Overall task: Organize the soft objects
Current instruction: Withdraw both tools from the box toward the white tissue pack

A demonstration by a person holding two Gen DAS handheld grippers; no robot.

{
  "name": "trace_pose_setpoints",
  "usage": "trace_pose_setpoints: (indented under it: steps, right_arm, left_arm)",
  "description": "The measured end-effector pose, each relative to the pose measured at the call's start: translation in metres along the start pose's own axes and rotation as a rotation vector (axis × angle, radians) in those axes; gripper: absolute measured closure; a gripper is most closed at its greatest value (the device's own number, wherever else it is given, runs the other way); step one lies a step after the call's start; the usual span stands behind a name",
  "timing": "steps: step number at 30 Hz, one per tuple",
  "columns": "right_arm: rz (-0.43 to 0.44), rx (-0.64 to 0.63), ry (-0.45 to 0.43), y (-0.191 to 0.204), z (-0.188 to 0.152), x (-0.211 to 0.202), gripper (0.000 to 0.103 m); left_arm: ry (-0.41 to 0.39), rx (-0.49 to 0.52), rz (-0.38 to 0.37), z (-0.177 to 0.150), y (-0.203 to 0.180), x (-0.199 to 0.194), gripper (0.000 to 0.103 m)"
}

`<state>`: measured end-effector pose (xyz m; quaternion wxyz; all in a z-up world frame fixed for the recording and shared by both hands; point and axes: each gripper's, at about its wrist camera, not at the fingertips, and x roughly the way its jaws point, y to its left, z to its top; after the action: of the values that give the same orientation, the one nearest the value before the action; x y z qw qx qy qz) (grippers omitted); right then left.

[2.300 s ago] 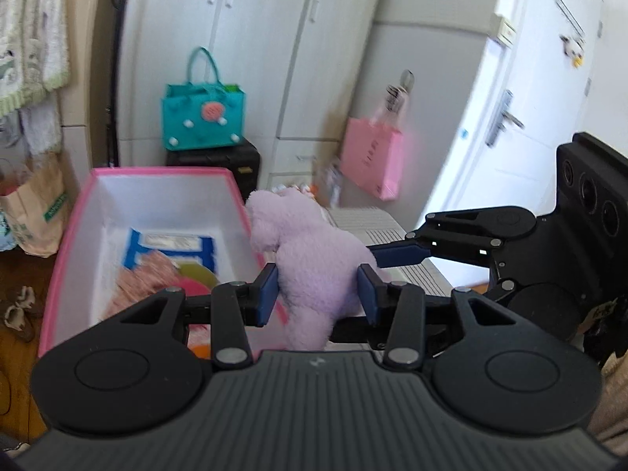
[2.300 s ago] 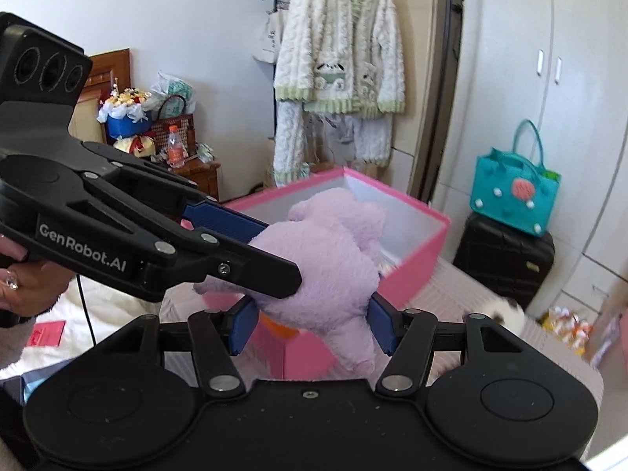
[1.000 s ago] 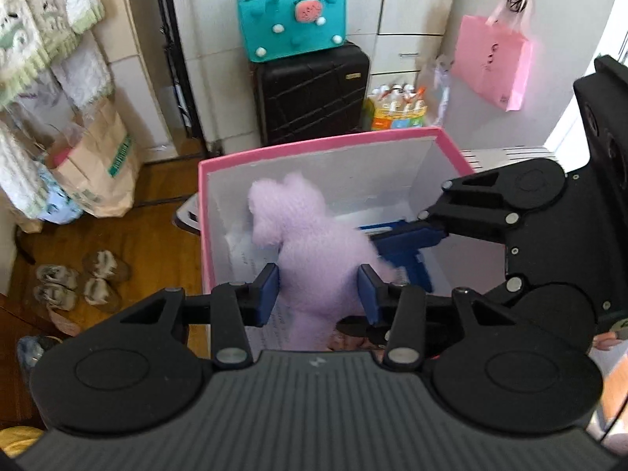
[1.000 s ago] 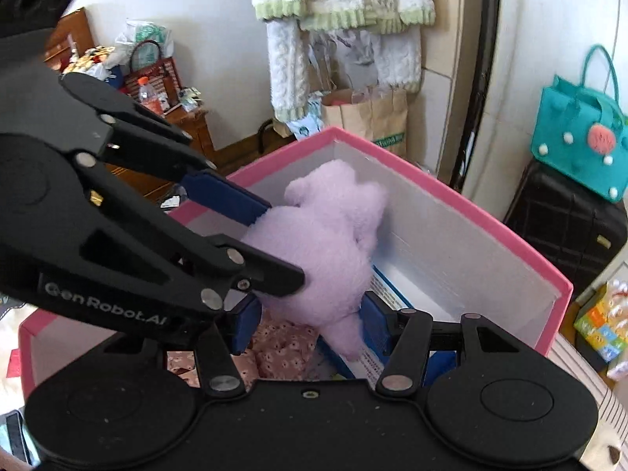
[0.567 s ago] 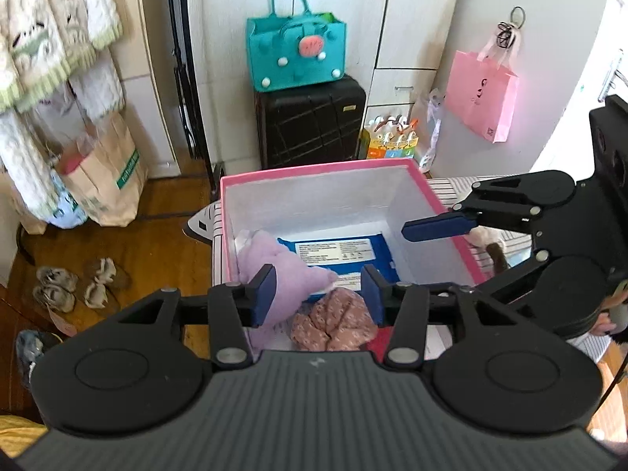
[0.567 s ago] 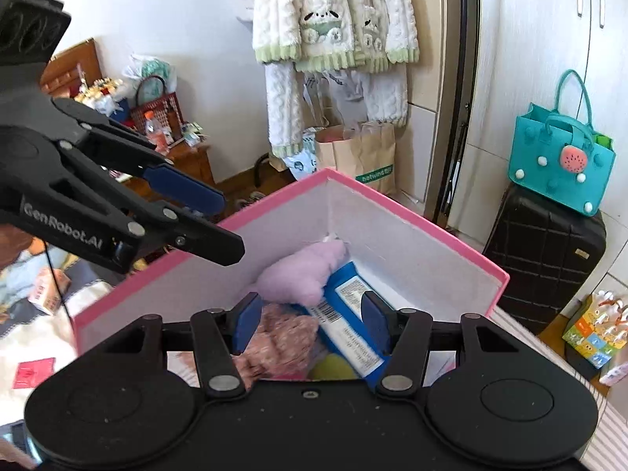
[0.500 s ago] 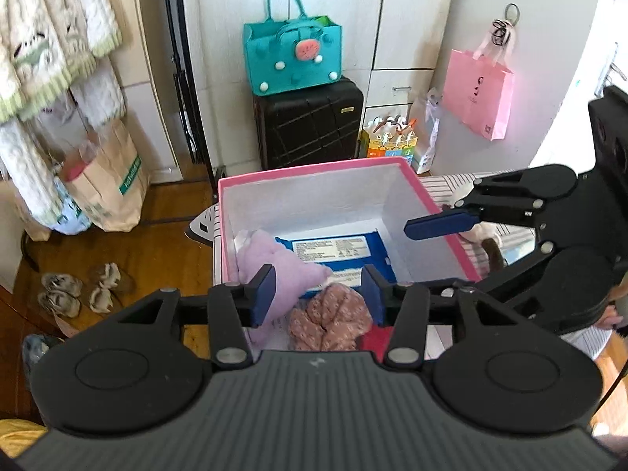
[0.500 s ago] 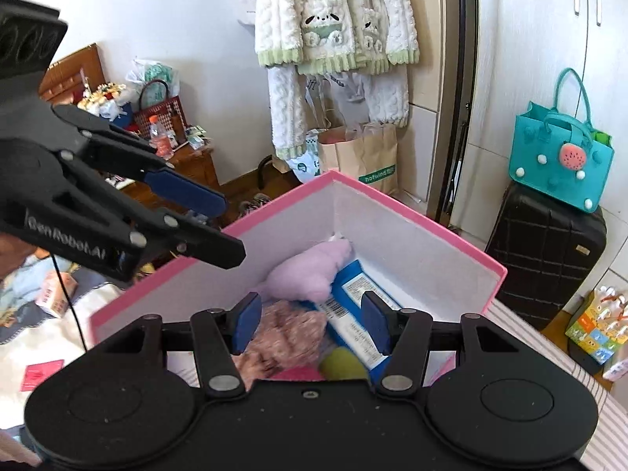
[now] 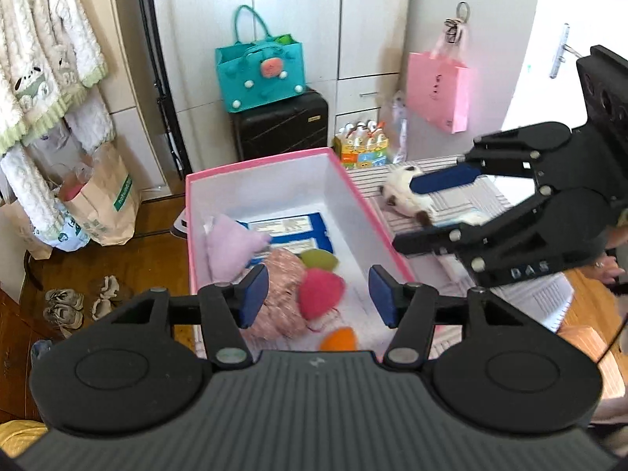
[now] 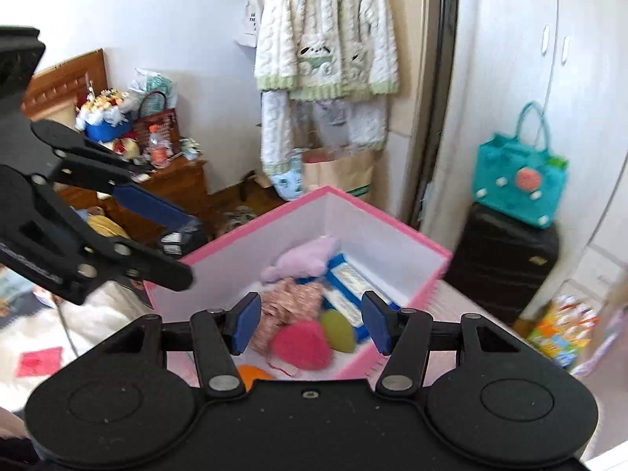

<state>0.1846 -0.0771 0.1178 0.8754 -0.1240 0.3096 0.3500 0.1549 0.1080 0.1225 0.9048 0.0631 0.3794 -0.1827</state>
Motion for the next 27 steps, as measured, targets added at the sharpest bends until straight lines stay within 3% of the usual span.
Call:
trace_pose_setpoints:
  steps: [5, 9, 14, 19, 27]
  right_arm:
    - [0.050, 0.067, 0.000, -0.004, -0.014, -0.027, 0.041]
    - [0.046, 0.079, -0.024, 0.004, -0.035, -0.050, 0.040]
    - [0.027, 0.061, -0.065, 0.015, -0.059, -0.081, 0.037]
    - [-0.060, 0.046, -0.089, 0.021, -0.088, -0.098, 0.036]
    - [-0.099, 0.099, -0.115, 0.010, -0.135, -0.113, 0.035]
  left_arm:
    - [-0.016, 0.065, 0.021, -0.016, -0.031, -0.016, 0.044]
    - [-0.036, 0.101, -0.009, -0.027, -0.053, -0.030, 0.043]
    - [-0.056, 0.153, -0.032, -0.040, -0.078, -0.038, 0.042]
    - [-0.054, 0.185, -0.067, -0.052, -0.095, -0.036, 0.040]
    - [-0.047, 0.155, -0.136, -0.067, -0.103, -0.012, 0.038]
